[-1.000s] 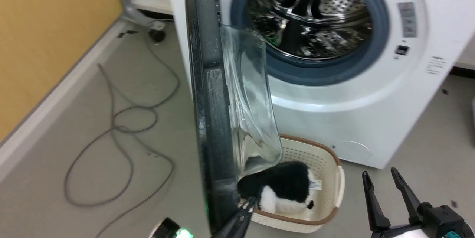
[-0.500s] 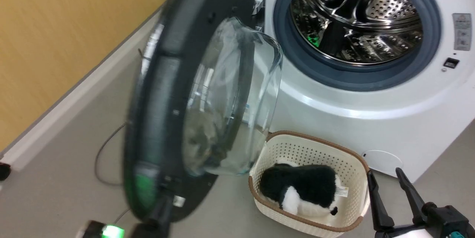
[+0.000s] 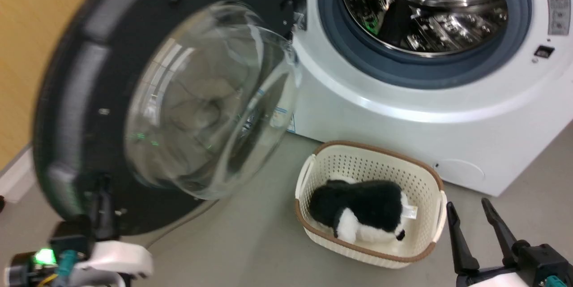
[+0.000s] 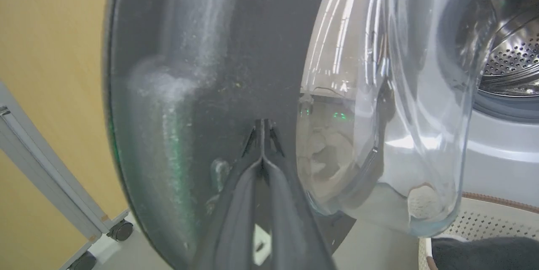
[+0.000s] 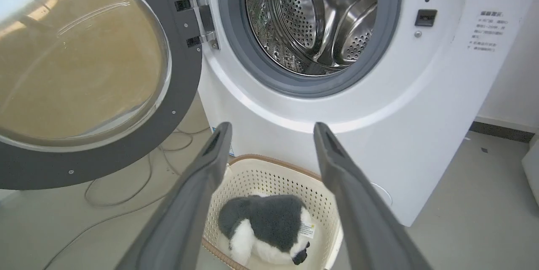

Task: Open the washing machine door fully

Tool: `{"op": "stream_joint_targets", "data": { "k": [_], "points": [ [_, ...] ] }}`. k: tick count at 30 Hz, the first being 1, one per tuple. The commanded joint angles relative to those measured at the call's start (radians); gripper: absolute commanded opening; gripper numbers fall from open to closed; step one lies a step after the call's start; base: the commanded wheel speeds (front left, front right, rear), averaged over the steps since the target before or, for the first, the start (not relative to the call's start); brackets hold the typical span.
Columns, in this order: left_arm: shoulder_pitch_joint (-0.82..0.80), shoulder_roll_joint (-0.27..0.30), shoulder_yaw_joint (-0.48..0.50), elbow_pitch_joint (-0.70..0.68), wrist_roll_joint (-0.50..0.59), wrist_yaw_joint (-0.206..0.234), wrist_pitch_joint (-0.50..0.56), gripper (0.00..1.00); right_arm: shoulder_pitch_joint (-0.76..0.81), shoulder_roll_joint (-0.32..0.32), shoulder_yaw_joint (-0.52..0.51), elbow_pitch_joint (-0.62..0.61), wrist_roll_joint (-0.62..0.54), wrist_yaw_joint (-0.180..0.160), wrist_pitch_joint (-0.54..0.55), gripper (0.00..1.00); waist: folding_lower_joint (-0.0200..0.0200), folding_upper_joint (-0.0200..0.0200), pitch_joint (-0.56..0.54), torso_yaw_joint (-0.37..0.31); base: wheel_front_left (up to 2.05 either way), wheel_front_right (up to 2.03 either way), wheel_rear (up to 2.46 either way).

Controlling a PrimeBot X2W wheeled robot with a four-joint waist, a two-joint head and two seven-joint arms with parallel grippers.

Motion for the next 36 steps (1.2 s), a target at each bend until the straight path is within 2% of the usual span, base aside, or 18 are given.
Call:
{"op": "stream_joint_targets", "data": {
  "k": [1, 6, 18, 28, 36],
  "points": [
    [-0.019, -0.002, 0.016, 0.006, -0.005, 0.004, 0.002, 0.0, -0.018, 0.003, -0.002, -0.002, -0.006, 0.005, -0.004, 1.0, -0.0001, 0.0, 0.017, -0.016, 0.0, 0.0, 0.0],
    [-0.087, -0.024, 0.134, 0.061, -0.015, -0.018, 0.002, 0.0, -0.043, 0.003, -0.01, -0.004, -0.019, 0.005, -0.004, 1.0, -0.0001, 0.0, 0.056, -0.045, 0.0, 0.0, 0.0],
    [-0.184, -0.03, 0.358, 0.196, 0.006, -0.063, 0.002, 0.0, -0.082, 0.003, -0.018, -0.011, -0.039, 0.005, -0.004, 1.0, -0.0001, 0.0, 0.115, -0.125, 0.0, 0.0, 0.0],
    [-0.175, -0.056, 0.441, 0.208, 0.058, -0.109, 0.002, 0.0, -0.081, 0.003, -0.015, -0.007, -0.036, 0.005, -0.004, 1.0, -0.0001, 0.0, 0.09, -0.151, 0.0, 0.0, 0.0],
    [-0.084, -0.126, 0.428, 0.036, 0.129, -0.146, 0.002, 0.0, -0.054, 0.003, -0.027, -0.028, -0.029, 0.005, -0.004, 1.0, -0.0001, 0.0, 0.012, -0.176, 0.0, 0.0, 0.0]
  ]
}}
